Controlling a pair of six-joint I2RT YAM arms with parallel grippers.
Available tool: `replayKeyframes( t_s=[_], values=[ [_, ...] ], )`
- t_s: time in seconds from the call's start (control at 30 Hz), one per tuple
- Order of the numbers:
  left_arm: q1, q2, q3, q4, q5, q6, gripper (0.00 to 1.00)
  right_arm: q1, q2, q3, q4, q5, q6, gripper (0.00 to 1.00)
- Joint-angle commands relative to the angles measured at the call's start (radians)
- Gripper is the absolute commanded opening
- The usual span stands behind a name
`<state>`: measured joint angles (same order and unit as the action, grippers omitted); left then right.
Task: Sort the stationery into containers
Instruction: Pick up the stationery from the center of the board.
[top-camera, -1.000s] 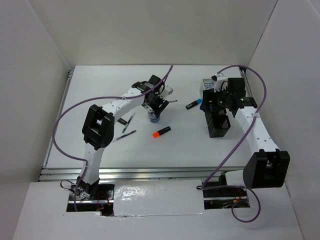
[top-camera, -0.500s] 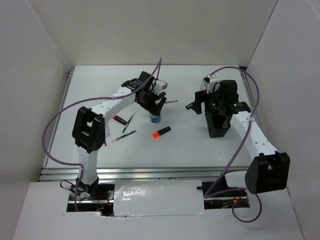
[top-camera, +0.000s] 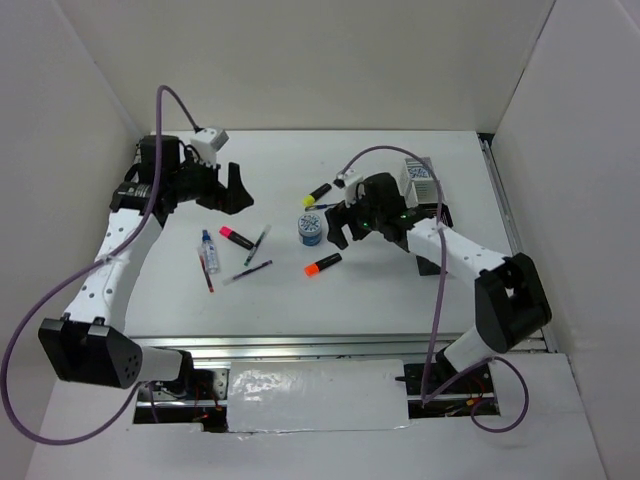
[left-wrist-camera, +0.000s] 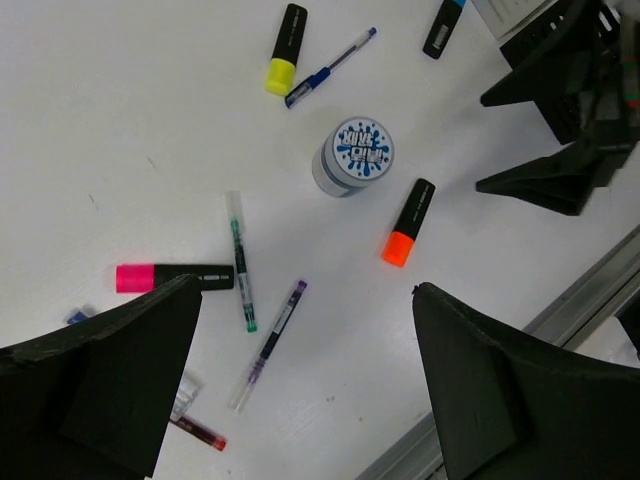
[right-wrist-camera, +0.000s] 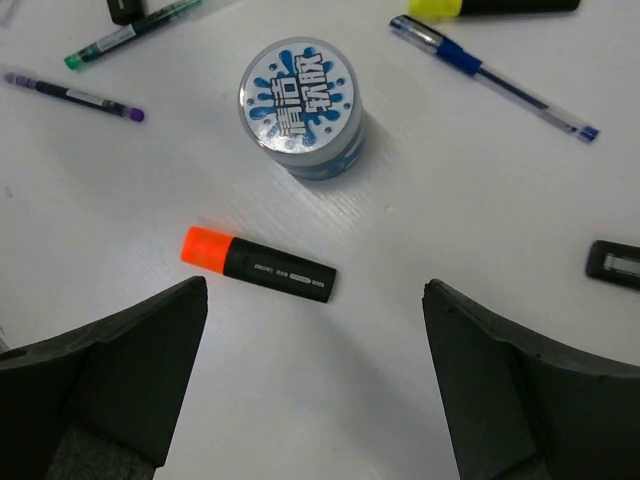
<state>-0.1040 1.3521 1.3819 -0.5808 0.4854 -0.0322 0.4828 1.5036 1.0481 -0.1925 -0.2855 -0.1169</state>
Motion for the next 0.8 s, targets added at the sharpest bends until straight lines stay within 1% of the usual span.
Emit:
replayKeyframes(
  t_s=[0.0, 0.07, 0.13, 0.17, 0.2, 0.3, 0.4, 0.6, 0.77],
  values=[
    [0.061, -0.066, -0.038, -0.045, 0.107, 0.008, 0.99, 0.025, 0.062, 0.049, 0.111, 0.034, 0.009, 0.95],
    [0.095, -0.097, -0.066, -0.045, 0.127, -0.001, 0.99, 0.046, 0.112, 0.061, 0.133, 0.034, 0.023, 0.98],
    [0.101, -0.128, -0.089, -0.036, 0.13, -0.017, 0.99, 0.065, 0.165, 0.097, 0.133, 0.048, 0.022, 0.99],
    [0.13, -0.137, -0.101, -0.031, 0.136, -0.031, 0.99, 0.077, 0.19, 0.124, 0.098, 0.072, 0.019, 0.99],
    [0.138, -0.149, -0.124, -0.022, 0.14, -0.038, 0.99, 0.097, 0.232, 0.169, 0.079, 0.081, 0.016, 1.0],
    [0.148, -0.166, -0.159, 0.013, 0.15, -0.06, 0.99, 0.125, 0.273, 0.208, 0.062, 0.109, 0.013, 1.0],
    [0.162, -0.157, -0.15, 0.007, 0.15, -0.055, 0.99, 0.138, 0.334, 0.256, 0.065, 0.127, 0.005, 1.0],
    [0.165, -0.12, -0.1, -0.008, 0.157, -0.057, 0.99, 0.14, 0.428, 0.355, 0.01, 0.131, 0.008, 0.99],
    [0.164, -0.108, -0.089, -0.007, 0.16, -0.06, 0.99, 0.143, 0.451, 0.365, 0.004, 0.128, 0.01, 0.99]
  ],
)
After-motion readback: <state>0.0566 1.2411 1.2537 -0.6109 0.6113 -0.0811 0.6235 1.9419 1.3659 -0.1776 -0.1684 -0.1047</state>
